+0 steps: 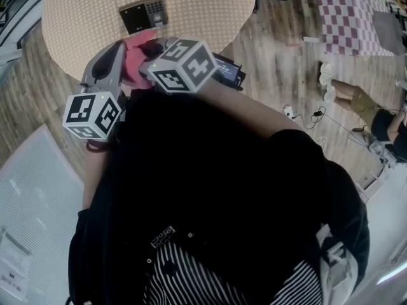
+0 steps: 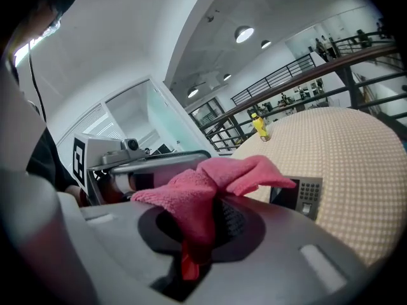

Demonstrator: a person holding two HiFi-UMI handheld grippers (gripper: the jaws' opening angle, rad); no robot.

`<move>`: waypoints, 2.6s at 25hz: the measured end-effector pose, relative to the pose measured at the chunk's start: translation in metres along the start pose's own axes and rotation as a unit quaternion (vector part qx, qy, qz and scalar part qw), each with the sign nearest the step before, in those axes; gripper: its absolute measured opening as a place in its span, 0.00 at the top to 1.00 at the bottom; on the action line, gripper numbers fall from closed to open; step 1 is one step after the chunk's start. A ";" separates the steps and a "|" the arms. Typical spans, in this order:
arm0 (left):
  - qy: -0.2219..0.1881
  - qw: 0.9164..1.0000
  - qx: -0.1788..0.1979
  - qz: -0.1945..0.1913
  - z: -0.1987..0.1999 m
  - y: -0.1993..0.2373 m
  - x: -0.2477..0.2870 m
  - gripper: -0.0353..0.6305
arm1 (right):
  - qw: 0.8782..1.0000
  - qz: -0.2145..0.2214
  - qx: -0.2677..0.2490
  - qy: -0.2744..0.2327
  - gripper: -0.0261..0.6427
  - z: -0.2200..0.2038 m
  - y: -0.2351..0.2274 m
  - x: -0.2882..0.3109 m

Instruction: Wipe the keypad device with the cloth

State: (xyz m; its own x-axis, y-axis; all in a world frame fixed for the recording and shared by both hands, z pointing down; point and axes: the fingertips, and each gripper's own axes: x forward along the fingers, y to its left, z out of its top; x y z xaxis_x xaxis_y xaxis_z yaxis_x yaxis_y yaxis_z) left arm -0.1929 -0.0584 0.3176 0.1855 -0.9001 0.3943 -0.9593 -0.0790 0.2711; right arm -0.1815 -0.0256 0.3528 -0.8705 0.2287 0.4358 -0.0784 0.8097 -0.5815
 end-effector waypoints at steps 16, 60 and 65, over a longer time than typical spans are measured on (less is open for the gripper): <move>0.053 0.995 0.031 -0.076 0.024 0.049 0.057 0.94 | 0.997 -0.044 0.051 -0.026 0.87 0.047 -0.053 0.034; 0.241 0.952 0.049 -0.183 -0.043 0.139 0.184 0.94 | 0.981 -0.114 0.160 -0.002 0.87 0.038 -0.189 0.117; 0.266 0.942 0.052 -0.196 -0.053 0.144 0.193 0.94 | 0.979 -0.117 0.165 0.007 0.87 0.031 -0.199 0.123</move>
State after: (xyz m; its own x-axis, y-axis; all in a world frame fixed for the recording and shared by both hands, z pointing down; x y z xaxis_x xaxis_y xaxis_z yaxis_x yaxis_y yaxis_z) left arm -0.2839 -0.2205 0.4792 0.5834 -0.4532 0.6740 -0.8058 -0.4264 0.4109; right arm -0.2883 -0.1758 0.5008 -0.8037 0.0665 0.5913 -0.4299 0.6221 -0.6543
